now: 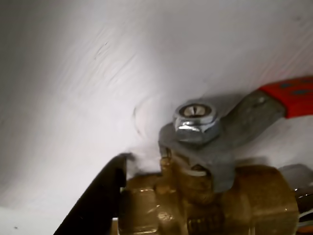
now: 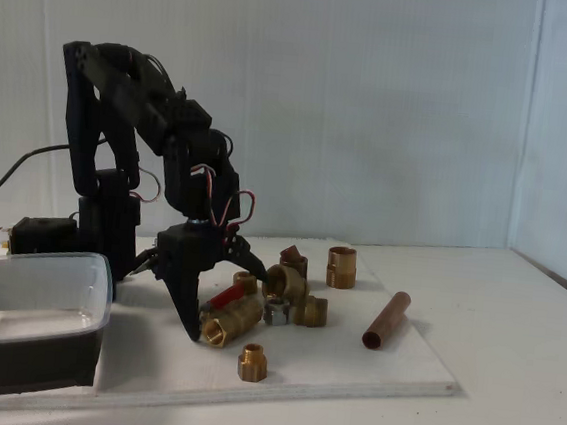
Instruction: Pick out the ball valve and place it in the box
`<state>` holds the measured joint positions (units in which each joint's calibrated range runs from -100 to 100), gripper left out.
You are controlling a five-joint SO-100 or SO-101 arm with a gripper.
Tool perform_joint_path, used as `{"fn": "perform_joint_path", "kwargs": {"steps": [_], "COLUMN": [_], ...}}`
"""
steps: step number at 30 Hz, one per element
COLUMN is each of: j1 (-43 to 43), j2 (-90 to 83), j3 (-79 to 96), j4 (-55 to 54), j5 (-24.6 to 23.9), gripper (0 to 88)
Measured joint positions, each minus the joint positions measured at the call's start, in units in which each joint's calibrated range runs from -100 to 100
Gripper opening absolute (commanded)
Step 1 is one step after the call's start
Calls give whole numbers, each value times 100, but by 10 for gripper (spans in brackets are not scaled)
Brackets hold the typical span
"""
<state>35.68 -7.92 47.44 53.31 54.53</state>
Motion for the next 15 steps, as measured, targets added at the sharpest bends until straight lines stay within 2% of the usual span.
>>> {"fn": "perform_joint_path", "kwargs": {"steps": [15], "j1": [74], "j2": [0], "j3": [0], "j4": [-129], "j5": [5], "gripper": [534]}}
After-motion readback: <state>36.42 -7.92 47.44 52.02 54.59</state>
